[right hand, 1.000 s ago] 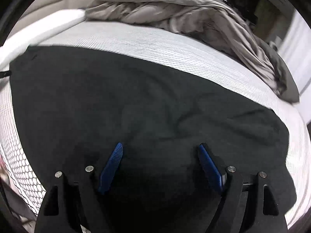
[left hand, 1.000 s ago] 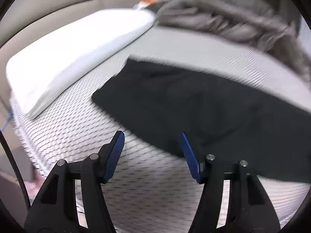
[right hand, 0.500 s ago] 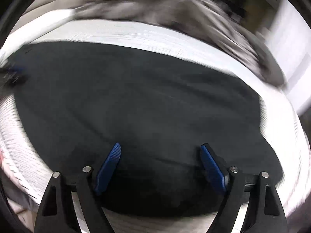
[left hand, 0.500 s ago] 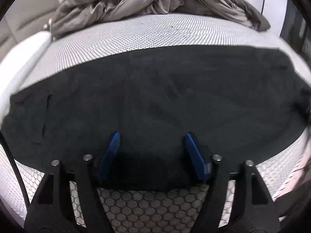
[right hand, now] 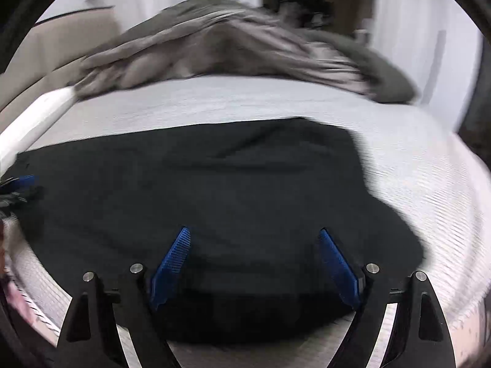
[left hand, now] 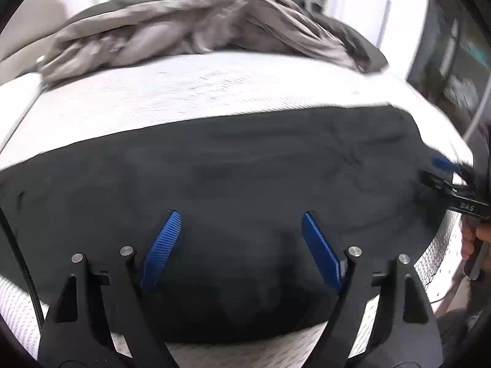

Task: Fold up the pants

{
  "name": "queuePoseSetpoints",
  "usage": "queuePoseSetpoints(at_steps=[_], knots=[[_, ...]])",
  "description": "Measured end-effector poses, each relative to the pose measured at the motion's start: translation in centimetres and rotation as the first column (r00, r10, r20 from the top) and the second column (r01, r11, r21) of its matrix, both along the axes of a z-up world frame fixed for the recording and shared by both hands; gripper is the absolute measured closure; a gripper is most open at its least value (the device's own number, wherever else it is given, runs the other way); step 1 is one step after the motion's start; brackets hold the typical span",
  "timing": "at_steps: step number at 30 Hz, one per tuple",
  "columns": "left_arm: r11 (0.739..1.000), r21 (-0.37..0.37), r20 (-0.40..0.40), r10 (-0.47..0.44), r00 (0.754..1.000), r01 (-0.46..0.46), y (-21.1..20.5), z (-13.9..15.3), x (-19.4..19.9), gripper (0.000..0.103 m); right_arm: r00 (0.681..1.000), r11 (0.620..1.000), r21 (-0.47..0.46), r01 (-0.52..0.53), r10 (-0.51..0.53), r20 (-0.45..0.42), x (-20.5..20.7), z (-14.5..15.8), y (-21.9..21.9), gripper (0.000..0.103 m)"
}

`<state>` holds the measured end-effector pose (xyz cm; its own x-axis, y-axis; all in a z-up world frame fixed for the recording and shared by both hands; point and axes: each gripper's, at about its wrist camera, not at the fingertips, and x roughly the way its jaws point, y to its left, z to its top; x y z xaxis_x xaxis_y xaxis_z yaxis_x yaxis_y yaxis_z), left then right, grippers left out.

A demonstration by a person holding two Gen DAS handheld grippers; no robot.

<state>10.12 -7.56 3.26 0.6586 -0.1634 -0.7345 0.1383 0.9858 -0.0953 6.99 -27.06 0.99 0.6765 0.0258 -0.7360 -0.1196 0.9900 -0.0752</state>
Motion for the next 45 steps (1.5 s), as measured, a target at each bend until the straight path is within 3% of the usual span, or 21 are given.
queuePoseSetpoints(at_steps=[4,6,8,12,18,20,23,26,28,31,33,36,39,41,43,44,45], knots=[[0.989,0.133,-0.085,-0.045,0.995,0.056,-3.8,-2.7,1.0,0.022,0.996,0.996,-0.049,-0.077,0.075,-0.054,2.6,-1.6,4.2,0.016],[0.992,0.115,-0.077,-0.048,0.996,0.056,-3.3,-3.0,1.0,0.02,0.996,0.985,-0.158,-0.067,0.057,-0.07,3.6,-2.8,4.0,0.016],[0.993,0.113,-0.074,-0.039,0.997,0.047,-2.7,-3.1,1.0,0.018,0.999,0.964,-0.266,-0.005,-0.007,-0.046,2.7,-3.3,1.9,0.015],[0.995,0.099,-0.061,-0.022,0.998,0.028,-1.1,-3.4,0.5,0.013,0.987,0.943,-0.295,0.153,-0.158,0.01,0.7,-2.9,-3.5,0.016],[0.994,0.108,-0.032,-0.003,0.999,0.006,-0.8,-3.0,0.1,0.013,0.987,0.984,-0.065,0.163,-0.164,-0.002,-3.7,0.6,-7.3,0.015],[0.993,0.118,-0.023,-0.005,1.0,0.008,-1.2,-2.7,-0.1,0.013,0.986,0.984,0.059,0.165,-0.166,0.008,-4.6,1.6,-7.6,0.015],[0.994,0.104,-0.003,-0.028,1.0,0.028,-2.0,-2.1,-0.8,0.013,0.993,0.982,0.149,0.115,-0.116,-0.001,-4.1,1.5,-5.4,0.015],[0.994,0.066,-0.011,-0.089,0.996,0.09,-3.2,-2.1,-1.4,0.01,0.997,0.996,0.075,0.054,-0.05,-0.05,-2.7,-0.6,-1.7,0.015],[0.99,0.086,-0.028,-0.114,0.993,0.116,-3.9,-2.6,-1.4,0.007,0.994,1.0,-0.003,0.026,-0.026,-0.102,-1.9,-2.8,0.1,0.015],[0.989,0.088,-0.053,-0.116,0.992,0.12,-3.6,-3.3,-0.9,0.001,0.995,0.996,-0.085,-0.005,-0.003,-0.095,-1.6,-3.6,0.4,0.012],[0.99,0.059,-0.071,-0.122,0.99,0.126,-3.0,-3.5,-0.9,0.001,0.996,0.994,-0.109,0.032,-0.042,-0.083,-2.0,-3.1,-0.8,0.011],[0.986,0.082,-0.071,-0.14,0.988,0.146,-3.1,-3.6,-1.4,0.001,0.986,0.97,-0.194,0.147,-0.159,-0.047,-2.0,-2.4,-4.1,0.009],[0.987,0.079,-0.062,-0.134,0.989,0.139,-3.1,-3.4,-1.7,0.001,0.958,0.956,-0.084,0.28,-0.284,-0.038,-2.8,-1.3,-8.6,0.009],[0.99,0.06,-0.063,-0.125,0.99,0.129,-2.8,-3.1,-1.7,0.001,0.926,0.924,0.063,0.377,-0.375,-0.047,-3.5,-0.6,-12.3,0.009],[0.993,0.015,-0.053,-0.12,0.991,0.121,-2.4,-2.6,-1.8,0.001,0.903,0.848,0.309,0.43,-0.413,-0.123,-4.3,-1.0,-15.7,0.009],[0.992,-0.009,-0.052,-0.127,0.991,0.127,-2.3,-2.4,-1.8,0.001,0.897,0.779,0.45,0.437,-0.412,-0.158,-4.5,-1.7,-17.4,0.01],[0.989,-0.041,-0.055,-0.147,0.988,0.144,-2.4,-2.2,-1.7,0.001,0.895,0.729,0.527,0.436,-0.413,-0.169,-4.4,-2.2,-18.3,0.011]])
